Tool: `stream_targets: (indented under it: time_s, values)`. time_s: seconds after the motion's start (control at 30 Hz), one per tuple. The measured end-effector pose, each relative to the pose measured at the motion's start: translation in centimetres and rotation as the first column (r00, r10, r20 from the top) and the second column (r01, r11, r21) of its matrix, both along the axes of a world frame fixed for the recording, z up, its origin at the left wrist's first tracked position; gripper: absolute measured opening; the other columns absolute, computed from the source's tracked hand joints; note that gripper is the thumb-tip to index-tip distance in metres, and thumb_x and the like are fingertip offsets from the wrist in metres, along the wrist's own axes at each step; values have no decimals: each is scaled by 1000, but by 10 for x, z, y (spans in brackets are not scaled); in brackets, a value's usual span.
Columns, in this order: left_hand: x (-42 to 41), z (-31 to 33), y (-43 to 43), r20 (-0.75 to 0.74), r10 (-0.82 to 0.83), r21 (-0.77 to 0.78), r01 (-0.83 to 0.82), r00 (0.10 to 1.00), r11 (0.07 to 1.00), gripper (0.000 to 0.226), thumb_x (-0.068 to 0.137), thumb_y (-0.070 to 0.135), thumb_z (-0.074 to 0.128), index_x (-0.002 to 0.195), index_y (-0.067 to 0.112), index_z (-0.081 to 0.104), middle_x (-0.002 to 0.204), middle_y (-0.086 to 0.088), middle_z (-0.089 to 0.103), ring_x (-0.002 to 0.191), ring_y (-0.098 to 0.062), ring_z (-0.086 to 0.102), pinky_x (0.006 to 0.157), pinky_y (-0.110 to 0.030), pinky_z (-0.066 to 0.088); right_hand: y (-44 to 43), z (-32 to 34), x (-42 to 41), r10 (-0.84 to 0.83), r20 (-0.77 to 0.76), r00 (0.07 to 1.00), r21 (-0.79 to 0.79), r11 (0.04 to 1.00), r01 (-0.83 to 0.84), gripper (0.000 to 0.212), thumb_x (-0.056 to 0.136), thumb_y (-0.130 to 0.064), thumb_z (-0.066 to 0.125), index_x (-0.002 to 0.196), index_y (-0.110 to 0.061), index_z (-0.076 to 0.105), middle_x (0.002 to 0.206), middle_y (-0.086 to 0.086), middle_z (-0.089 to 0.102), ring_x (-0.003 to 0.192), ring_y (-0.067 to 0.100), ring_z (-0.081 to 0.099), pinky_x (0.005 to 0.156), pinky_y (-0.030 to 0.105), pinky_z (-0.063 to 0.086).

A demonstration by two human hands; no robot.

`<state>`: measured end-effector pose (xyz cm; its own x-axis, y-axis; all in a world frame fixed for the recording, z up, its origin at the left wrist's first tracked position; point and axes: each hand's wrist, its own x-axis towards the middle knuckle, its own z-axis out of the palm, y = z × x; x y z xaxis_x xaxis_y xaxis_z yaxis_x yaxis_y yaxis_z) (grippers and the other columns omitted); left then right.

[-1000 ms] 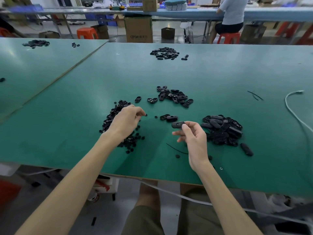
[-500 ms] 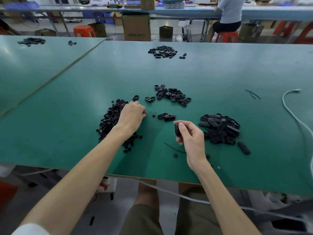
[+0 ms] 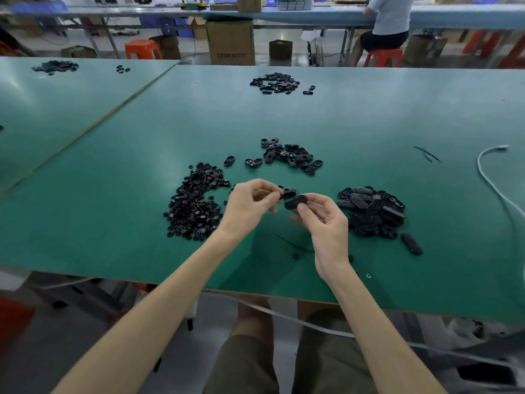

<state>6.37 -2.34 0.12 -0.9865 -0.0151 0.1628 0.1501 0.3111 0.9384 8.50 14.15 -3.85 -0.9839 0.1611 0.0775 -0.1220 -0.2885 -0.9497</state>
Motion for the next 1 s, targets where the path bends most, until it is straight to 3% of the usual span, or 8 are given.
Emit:
stream_targets:
  time_s: [0.17,0.27,0.4,0.67,0.87,1.0]
  values:
    - [11,-2,13,-73,65,42,-62,995,997,9,92,8,72,92,17,75,80,1,76,69,-13,71,69,-20,52,1,-3,0,-41,2,999,-3,999,41,10,96,-4,73,104,-9,70,100,5,81,93,16,77,86,34,61]
    - [14,-4,16,-103,95,25,-93,990,995,9,93,13,73,92,21,75,82,7,75,73,-14,71,69,-18,50,1,-5,-1,-52,3,999,0,999,52,7,95,-6,74,100,-11,72,95,-1,79,88,12,74,89,39,61]
    - [16,-8,22,-83,64,36,-61,994,997,8,91,14,76,91,22,76,83,6,76,66,-14,72,67,-18,51,2,-4,-1,-70,2,998,7,998,70,7,94,-10,77,97,-15,74,89,-7,77,88,9,72,77,25,59]
    - [14,-14,31,-28,141,59,-139,990,989,14,88,16,80,94,19,68,83,3,75,64,-11,71,67,-23,56,1,-4,0,-52,25,998,37,998,51,10,92,-7,78,96,-14,73,97,9,78,92,22,73,75,25,58]
    - [12,-17,27,-6,133,75,-133,991,988,19,88,17,82,97,21,66,83,5,76,63,-10,69,68,-24,57,1,-4,0,-46,17,999,61,997,45,10,92,-5,78,96,-13,73,89,-1,77,84,12,70,73,23,57]
    - [11,-18,27,0,134,43,-134,991,990,21,86,22,83,97,24,65,83,8,76,73,-18,71,74,-32,59,1,-3,1,-37,16,999,66,997,36,9,92,-6,78,97,-12,74,92,2,78,85,11,71,73,22,57]
